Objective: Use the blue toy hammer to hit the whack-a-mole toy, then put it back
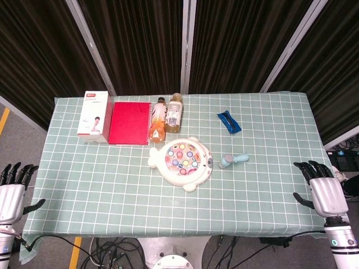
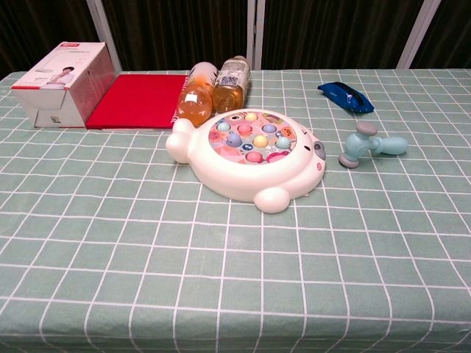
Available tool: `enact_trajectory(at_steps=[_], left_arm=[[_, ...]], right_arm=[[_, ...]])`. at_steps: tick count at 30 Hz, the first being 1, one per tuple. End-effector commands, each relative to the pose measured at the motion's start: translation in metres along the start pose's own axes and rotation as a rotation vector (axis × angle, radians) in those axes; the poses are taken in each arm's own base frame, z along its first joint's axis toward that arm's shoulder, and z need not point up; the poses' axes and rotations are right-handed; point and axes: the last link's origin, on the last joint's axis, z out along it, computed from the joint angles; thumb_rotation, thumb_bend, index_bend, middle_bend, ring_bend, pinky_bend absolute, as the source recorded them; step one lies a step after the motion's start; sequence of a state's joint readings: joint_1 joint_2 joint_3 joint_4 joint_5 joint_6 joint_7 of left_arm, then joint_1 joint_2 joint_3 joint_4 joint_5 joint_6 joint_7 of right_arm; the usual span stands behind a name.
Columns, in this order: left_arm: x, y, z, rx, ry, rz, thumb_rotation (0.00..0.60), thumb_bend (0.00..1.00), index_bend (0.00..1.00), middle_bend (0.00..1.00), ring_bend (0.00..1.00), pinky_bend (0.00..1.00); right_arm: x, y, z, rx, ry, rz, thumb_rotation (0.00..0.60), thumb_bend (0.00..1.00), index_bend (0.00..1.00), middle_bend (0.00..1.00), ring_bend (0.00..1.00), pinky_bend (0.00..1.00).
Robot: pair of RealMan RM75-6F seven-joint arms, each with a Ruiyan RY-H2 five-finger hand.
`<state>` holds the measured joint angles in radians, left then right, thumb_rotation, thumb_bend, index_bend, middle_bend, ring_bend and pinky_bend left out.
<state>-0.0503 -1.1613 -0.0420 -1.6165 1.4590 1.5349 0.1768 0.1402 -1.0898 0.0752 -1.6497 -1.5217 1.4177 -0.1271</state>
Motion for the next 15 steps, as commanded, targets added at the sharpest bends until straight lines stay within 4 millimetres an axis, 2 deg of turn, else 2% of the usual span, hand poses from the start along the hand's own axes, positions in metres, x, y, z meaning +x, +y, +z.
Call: enact_trajectory(at_steps=[1, 9, 12, 15], left_arm=[[0.000, 0.000, -0.001, 0.001, 0.000, 0.001, 0.600, 0.00, 0.17, 0.15, 0.05, 0.02], [0.000, 0.000, -0.002, -0.001, -0.005, 0.001, 0.600, 0.00, 0.17, 0.15, 0.05, 0.02], [0.000, 0.001, -0.001, -0.006, -0.008, -0.002, 0.600, 0.00, 0.17, 0.15, 0.05, 0.02], [-0.001, 0.001, 0.000, -0.011, -0.014, -0.003, 0.600, 0.00, 0.17, 0.15, 0.05, 0.02]], right_arm=[[-0.001, -0.001, 0.000, 0.003, 0.000, 0.003, 0.600, 0.06, 0.19, 0.24, 0.14, 0.19], [-0.002, -0.002, 0.003, 0.016, -0.004, 0.006, 0.600, 0.07, 0.19, 0.24, 0.14, 0.19], [-0.002, -0.004, 0.013, 0.032, -0.019, 0.004, 0.600, 0.06, 0.19, 0.24, 0.14, 0.19], [-0.003, -0.009, 0.033, 0.055, -0.051, -0.012, 0.600, 0.06, 0.19, 0.24, 0.14, 0.19]])
